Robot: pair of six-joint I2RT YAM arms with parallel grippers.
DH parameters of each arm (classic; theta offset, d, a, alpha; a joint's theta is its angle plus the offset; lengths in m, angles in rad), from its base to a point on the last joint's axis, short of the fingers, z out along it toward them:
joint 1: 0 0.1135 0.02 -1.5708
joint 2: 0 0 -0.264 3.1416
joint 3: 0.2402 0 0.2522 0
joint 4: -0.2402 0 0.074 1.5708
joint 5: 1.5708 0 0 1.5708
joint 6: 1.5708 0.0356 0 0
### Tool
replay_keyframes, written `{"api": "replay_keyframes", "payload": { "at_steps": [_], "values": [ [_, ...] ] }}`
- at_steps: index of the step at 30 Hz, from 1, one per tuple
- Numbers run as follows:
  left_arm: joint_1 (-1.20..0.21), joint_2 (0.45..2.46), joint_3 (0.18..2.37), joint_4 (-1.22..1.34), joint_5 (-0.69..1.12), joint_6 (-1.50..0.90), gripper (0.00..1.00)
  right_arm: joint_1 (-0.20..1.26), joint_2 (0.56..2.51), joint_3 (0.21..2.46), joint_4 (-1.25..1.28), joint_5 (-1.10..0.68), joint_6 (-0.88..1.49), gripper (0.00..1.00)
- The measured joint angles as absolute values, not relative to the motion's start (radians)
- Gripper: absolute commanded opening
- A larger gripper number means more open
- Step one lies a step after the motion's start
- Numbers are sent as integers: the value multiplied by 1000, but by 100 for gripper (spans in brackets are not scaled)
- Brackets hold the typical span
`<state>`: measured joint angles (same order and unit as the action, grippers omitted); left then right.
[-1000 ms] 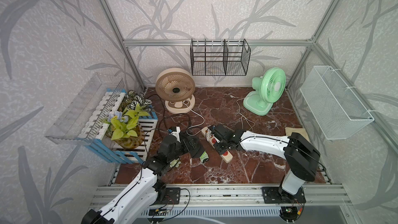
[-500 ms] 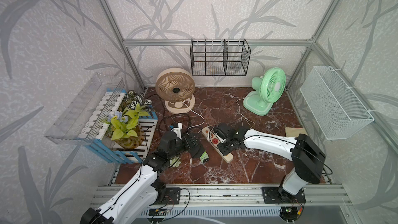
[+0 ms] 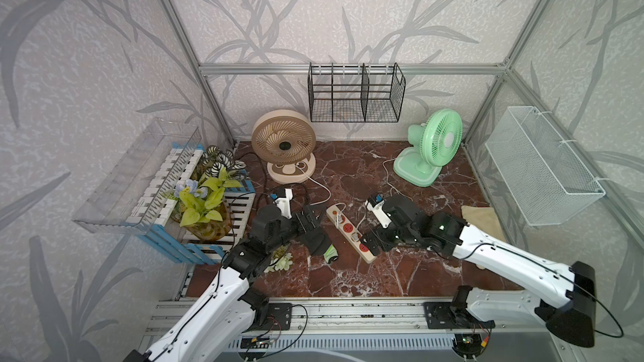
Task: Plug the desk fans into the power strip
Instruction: Insert the plug into the socket, then reset both arms
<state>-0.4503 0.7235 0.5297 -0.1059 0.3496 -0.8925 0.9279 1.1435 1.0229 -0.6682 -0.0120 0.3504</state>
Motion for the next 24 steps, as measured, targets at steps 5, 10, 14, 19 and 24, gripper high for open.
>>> {"api": "replay_keyframes", "payload": {
  "at_steps": [5, 10, 14, 19, 24],
  "values": [
    [-510, 725, 587, -122, 330, -894, 100, 928, 1011, 1025, -668, -20, 333, 99],
    [-578, 767, 669, -152, 292, -886, 100, 927, 950, 1031, -674, -14, 308, 99],
    [-619, 845, 773, -197, 261, -854, 100, 907, 926, 1031, -674, 13, 290, 99],
    [-630, 922, 872, -248, 228, -785, 100, 774, 929, 1031, -664, 25, 287, 99],
    [-629, 947, 903, -299, 131, -704, 100, 587, 926, 1028, -622, -21, 291, 99]
  ]
}}
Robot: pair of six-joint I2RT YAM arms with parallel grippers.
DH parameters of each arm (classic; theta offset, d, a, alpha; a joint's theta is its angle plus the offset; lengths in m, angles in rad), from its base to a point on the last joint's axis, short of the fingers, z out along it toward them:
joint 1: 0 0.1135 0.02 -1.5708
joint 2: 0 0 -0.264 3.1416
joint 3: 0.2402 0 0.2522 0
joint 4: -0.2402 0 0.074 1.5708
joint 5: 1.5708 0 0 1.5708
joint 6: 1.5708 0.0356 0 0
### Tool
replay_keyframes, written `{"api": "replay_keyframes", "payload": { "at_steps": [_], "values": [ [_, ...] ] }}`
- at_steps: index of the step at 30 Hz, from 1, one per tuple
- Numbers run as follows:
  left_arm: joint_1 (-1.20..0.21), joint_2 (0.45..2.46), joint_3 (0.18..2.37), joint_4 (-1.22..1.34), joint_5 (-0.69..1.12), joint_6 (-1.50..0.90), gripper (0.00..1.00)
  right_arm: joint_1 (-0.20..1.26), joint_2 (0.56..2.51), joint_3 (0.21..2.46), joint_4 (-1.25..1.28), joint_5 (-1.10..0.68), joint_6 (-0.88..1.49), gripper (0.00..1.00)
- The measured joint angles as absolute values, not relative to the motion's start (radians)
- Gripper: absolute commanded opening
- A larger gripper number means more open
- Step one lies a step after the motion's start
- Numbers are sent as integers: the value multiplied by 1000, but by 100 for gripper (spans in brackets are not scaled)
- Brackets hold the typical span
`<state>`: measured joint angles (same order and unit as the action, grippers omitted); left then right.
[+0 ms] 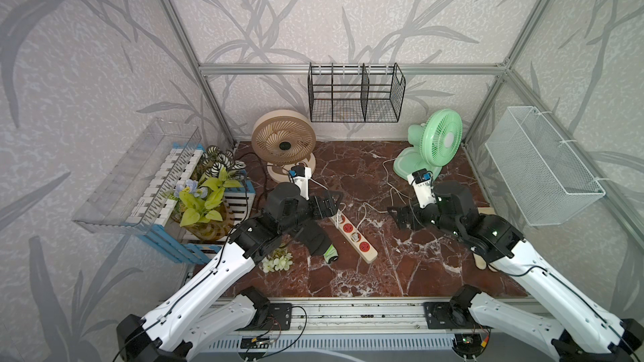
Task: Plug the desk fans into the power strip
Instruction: Reset both arms
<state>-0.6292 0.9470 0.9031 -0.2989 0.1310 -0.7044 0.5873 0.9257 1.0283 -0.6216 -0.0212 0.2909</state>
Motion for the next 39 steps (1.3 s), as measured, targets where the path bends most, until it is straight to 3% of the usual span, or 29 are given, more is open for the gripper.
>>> {"api": "replay_keyframes", "payload": {
  "at_steps": [7, 15, 32, 39],
  "values": [
    [-598, 964, 929, -346, -31, -592, 100, 311, 917, 964, -513, -144, 311, 99],
    [-442, 1007, 879, -323, -130, -504, 100, 99, 865, 766, -329, -197, 326, 99],
    [-271, 895, 477, 51, -340, -305, 100, -20, 813, 410, 28, -25, 283, 99],
    [-245, 871, 256, 301, -423, -216, 100, -26, 905, 317, 216, 72, 279, 99]
  ]
}}
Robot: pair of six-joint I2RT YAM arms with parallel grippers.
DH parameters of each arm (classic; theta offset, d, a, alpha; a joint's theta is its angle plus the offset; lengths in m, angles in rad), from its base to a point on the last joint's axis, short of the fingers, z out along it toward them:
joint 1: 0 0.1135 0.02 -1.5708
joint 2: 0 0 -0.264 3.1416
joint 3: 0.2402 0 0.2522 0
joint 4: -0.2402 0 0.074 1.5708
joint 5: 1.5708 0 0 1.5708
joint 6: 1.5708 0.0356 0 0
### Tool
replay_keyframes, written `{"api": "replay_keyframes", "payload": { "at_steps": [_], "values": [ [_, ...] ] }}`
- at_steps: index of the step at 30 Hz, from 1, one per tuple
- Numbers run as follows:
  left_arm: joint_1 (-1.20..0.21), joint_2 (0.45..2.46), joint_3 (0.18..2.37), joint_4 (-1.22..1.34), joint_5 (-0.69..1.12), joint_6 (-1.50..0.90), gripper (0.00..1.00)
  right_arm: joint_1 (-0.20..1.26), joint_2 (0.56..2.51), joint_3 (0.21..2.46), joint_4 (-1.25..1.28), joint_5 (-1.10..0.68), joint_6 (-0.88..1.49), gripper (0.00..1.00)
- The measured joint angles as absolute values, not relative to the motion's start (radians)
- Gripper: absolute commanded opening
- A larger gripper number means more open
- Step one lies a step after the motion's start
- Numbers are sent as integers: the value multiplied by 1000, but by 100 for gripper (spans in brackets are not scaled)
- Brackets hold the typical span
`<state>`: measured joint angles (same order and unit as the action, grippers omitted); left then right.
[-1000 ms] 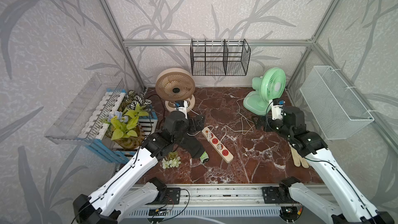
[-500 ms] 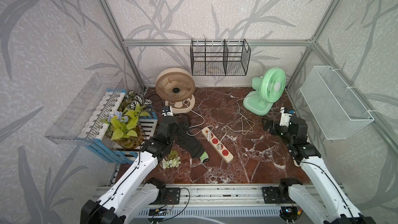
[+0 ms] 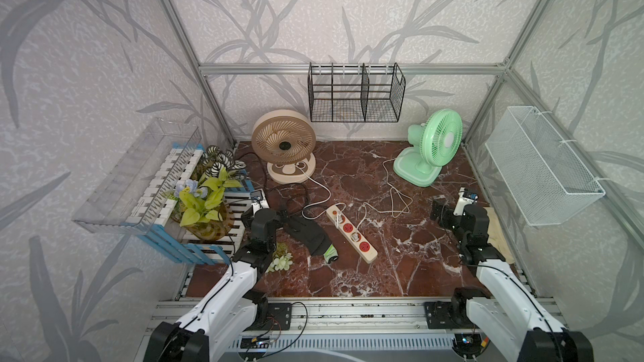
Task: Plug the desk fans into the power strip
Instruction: Reset both arms
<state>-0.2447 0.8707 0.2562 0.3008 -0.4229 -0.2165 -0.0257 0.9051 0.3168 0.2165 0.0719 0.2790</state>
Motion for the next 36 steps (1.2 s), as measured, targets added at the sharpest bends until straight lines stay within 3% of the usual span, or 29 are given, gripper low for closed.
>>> {"api": "replay_keyframes", "payload": {
  "at_steps": [6, 20, 25, 36],
  "values": [
    [-189, 899, 123, 538, -485, -141, 100, -27, 1128, 275, 475, 121, 260, 99],
    [-134, 1279, 219, 839, -498, -41, 100, -27, 1388, 301, 815, 124, 150, 99],
    [-115, 1354, 241, 941, -462, -15, 100, -27, 1566, 300, 971, 126, 123, 99],
    [-76, 1483, 226, 1158, -291, -8, 100, -27, 1577, 353, 963, 63, 81, 99]
  ]
}}
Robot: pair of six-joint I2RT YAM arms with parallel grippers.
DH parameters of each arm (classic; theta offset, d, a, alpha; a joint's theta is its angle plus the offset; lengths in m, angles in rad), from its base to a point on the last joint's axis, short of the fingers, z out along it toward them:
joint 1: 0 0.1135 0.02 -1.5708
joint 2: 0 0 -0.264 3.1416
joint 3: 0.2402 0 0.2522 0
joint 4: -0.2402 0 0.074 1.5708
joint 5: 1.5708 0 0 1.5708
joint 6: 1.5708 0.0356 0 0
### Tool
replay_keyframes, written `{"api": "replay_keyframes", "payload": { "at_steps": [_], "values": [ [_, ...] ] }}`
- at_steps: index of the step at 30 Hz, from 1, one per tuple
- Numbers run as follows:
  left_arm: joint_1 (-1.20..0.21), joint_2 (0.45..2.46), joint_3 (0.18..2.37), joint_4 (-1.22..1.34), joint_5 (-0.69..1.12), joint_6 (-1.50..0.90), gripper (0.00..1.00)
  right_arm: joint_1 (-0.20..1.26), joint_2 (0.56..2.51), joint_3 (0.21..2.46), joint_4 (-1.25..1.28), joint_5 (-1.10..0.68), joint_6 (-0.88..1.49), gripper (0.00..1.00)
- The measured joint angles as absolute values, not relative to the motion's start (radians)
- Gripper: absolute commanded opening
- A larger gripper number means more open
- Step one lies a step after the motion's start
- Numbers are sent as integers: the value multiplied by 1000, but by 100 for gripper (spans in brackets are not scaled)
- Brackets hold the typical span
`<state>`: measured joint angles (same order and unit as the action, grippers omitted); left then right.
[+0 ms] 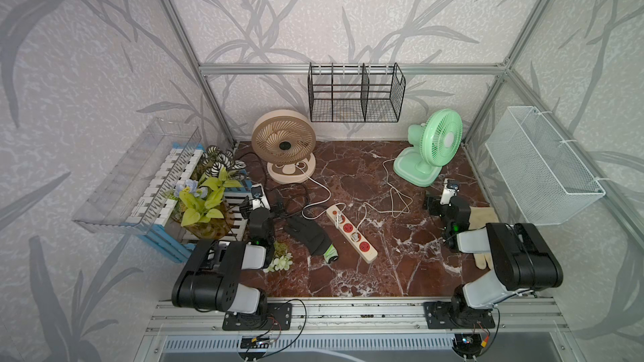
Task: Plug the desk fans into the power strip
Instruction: Reset both arms
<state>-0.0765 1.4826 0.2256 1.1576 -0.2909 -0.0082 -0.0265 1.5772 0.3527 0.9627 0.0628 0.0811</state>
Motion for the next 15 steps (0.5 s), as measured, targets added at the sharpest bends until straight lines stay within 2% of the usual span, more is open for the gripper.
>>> {"api": "replay_keyframes", "payload": {
  "at_steps": [15],
  "values": [
    [-65, 1520, 228, 1206, -222, -6, 100, -26, 1577, 358, 956, 20, 64, 99]
  ]
}}
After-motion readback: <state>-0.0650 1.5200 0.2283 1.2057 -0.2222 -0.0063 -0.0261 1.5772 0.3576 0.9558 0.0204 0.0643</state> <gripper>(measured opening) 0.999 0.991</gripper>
